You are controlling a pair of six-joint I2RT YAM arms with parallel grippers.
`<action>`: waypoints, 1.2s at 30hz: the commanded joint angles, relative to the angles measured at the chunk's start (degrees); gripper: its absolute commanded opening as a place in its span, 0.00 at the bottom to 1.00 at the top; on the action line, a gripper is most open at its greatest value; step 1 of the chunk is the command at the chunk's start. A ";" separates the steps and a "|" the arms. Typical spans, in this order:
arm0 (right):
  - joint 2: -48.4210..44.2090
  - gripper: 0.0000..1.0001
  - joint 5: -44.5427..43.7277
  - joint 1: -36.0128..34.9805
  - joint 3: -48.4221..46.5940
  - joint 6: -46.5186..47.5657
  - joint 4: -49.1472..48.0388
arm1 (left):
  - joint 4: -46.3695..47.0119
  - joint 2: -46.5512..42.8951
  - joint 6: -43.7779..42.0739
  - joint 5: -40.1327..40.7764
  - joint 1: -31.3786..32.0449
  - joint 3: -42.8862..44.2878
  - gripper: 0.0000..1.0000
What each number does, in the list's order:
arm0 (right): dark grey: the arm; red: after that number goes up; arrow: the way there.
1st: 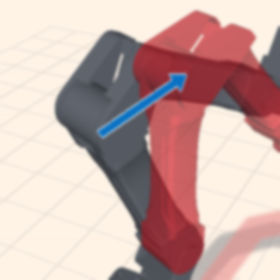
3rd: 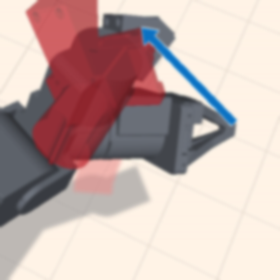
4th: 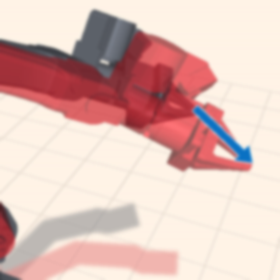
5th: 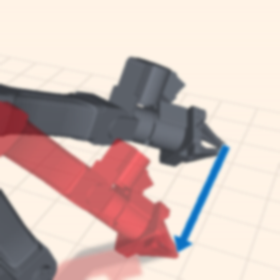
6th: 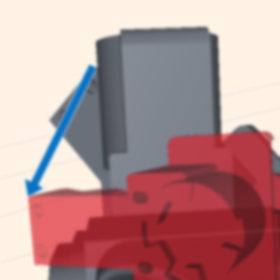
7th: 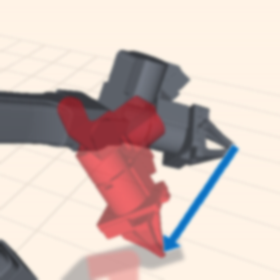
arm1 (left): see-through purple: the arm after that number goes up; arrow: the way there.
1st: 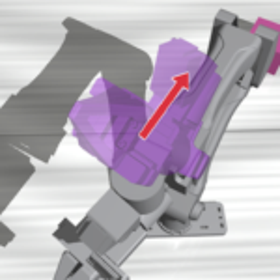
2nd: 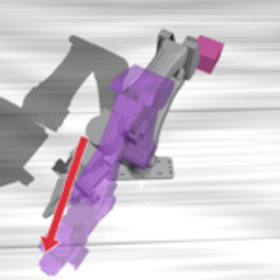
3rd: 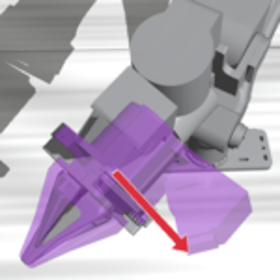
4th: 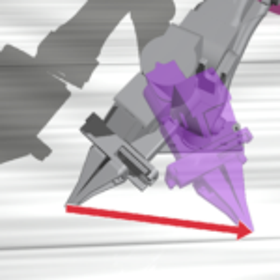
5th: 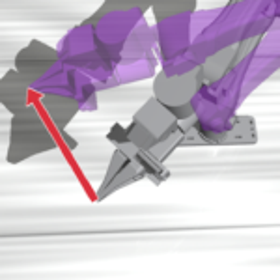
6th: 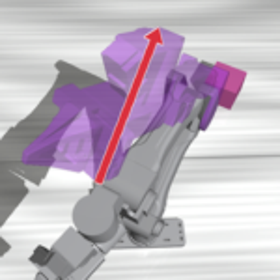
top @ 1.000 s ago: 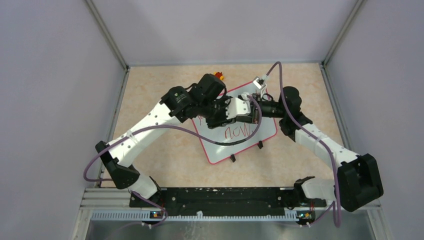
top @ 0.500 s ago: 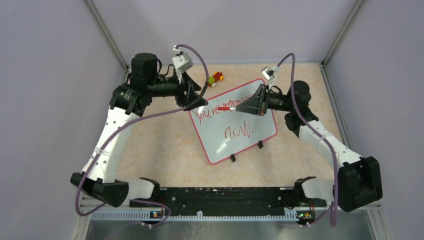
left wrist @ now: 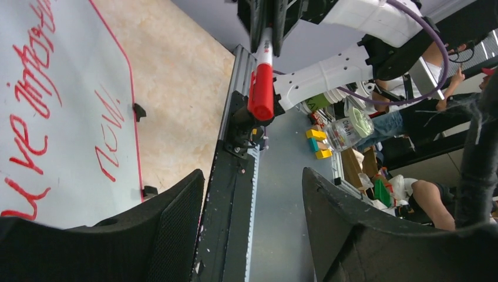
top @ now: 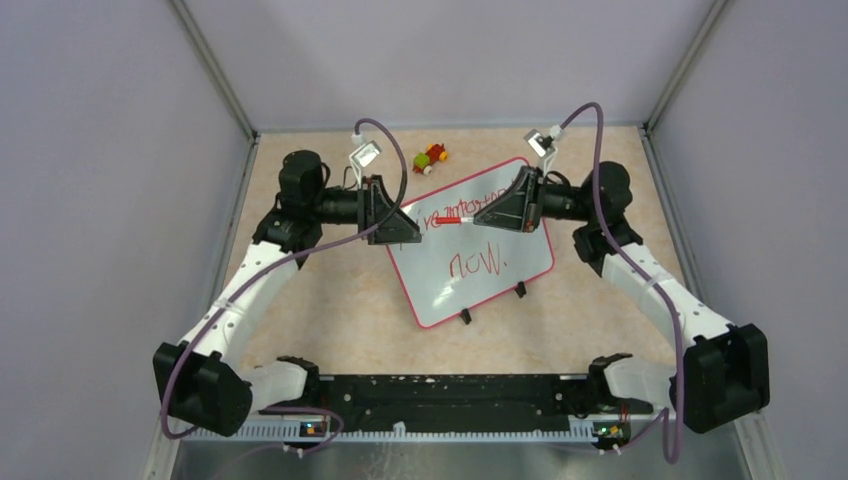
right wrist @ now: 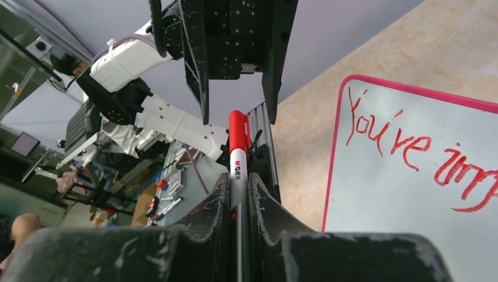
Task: Write a sentence on the whiteboard
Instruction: Adjust the pen cap on the whiteboard marker.
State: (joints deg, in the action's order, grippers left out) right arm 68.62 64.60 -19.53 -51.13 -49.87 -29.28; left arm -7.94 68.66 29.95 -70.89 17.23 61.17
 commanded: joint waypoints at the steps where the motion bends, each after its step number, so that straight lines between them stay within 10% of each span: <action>1: -0.51 0.00 0.33 -1.68 -2.94 -1.75 -3.74 | 12.72 -1.84 8.09 -3.25 0.61 0.00 0.66; 22: 1.93 0.00 -1.93 -6.04 -5.88 3.71 2.63 | 8.93 1.44 2.49 -1.26 5.12 3.59 0.51; 36: 3.19 0.00 -3.09 -7.56 -7.31 8.01 7.36 | 6.30 2.74 -0.31 -0.88 7.35 5.19 0.19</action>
State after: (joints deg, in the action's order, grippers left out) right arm 71.02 62.89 -26.09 -55.33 -44.71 -23.00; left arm -1.74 71.64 31.42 -71.07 23.49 63.75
